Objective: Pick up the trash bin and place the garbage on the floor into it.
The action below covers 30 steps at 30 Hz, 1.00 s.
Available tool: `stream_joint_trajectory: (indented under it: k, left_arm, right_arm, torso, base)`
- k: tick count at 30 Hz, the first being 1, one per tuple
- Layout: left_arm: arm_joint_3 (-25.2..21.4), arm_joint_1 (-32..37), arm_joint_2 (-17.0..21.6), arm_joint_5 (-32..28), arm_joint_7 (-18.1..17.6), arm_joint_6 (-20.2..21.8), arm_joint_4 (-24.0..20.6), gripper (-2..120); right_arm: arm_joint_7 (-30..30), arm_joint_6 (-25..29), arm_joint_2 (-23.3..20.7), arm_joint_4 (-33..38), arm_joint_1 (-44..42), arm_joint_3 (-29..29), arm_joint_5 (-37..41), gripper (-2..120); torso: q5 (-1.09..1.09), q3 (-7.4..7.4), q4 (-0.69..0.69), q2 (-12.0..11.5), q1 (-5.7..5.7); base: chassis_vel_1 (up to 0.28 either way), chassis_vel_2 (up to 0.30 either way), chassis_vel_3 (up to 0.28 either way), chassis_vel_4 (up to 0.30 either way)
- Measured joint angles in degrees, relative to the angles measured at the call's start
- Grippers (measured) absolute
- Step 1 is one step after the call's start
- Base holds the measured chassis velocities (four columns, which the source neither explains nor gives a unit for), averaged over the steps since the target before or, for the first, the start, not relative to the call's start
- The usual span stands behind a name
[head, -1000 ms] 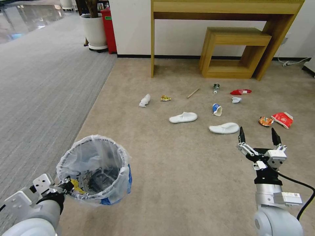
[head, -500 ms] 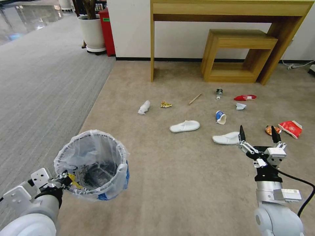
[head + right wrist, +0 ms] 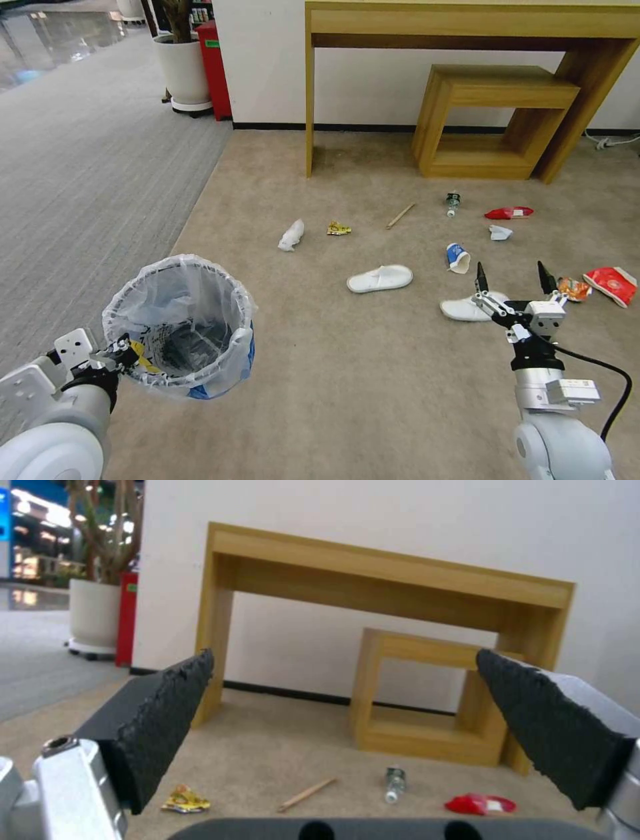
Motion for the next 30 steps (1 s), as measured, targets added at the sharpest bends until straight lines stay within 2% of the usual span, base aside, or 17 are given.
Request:
stream_joint_trajectory:
  k: [10,30]
  left_arm:
    - [0.65,0.16,0.77,0.44,0.5,0.0,0.31,0]
    - [2.33,1.02,-0.88,1.74,0.83,0.0,-0.79,0]
  right_arm:
    - [0.0,-0.64,-1.73,-1.05,0.52,-0.97,-0.42,100]
    - [0.02,0.3,0.4,-0.72,-1.03,-0.7,-1.1,100]
  torso:
    - [0.01,0.0,0.0,0.0,0.0]
    - [0.0,-0.01,-0.01,0.0,0.01]
  base:
    - [-0.176,0.17,0.185,-0.166]
    - [-0.172,0.173,0.171,-0.171]
